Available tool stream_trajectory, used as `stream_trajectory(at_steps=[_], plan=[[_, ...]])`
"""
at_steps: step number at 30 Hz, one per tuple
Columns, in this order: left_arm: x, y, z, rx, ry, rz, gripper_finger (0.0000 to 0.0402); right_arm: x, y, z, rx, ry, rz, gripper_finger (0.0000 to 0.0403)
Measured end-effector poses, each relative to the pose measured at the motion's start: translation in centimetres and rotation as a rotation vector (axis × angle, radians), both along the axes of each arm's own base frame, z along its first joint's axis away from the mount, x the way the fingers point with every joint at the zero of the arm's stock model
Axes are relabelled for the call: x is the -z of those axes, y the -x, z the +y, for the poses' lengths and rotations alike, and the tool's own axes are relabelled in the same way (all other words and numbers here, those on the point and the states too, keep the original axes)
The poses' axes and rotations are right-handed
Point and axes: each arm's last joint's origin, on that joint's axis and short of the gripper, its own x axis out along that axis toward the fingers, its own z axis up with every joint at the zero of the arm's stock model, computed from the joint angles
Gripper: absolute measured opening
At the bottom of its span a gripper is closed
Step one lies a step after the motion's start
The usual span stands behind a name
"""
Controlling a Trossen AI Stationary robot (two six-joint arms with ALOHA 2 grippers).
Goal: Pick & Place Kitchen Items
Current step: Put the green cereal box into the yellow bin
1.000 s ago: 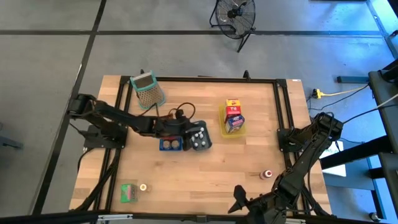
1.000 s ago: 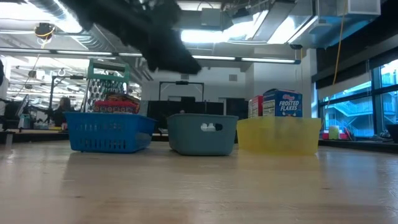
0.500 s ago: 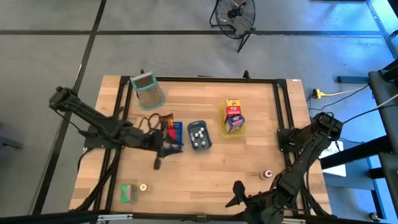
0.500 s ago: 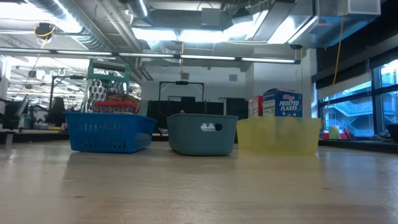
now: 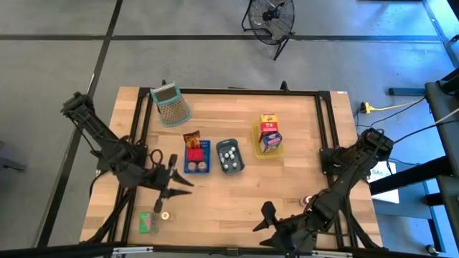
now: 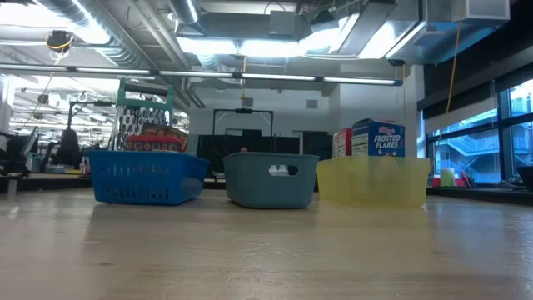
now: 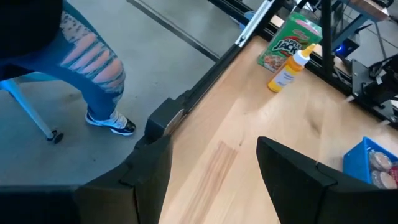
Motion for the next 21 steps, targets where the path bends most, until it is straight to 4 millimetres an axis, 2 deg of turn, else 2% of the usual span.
stream_trajectory(at_steps=[3, 9, 21], plan=[[0.1, 0.6, -0.8, 0.079, -0.008, 0.01, 0.01, -0.1, -0.5, -0.3, 0.015, -0.012, -0.011, 0.0236], [0.1, 1.2, -1.4, 0.109, -0.036, 0.002, 0.0106, -0.4, -1.4, -0.9, 0.045, -0.035, -0.03, 0.0236], [0.3, 2.2, -2.5, 0.241, -0.049, 0.024, 0.0196, -0.9, -2.5, -1.5, 0.078, -0.097, -0.076, 0.0236]])
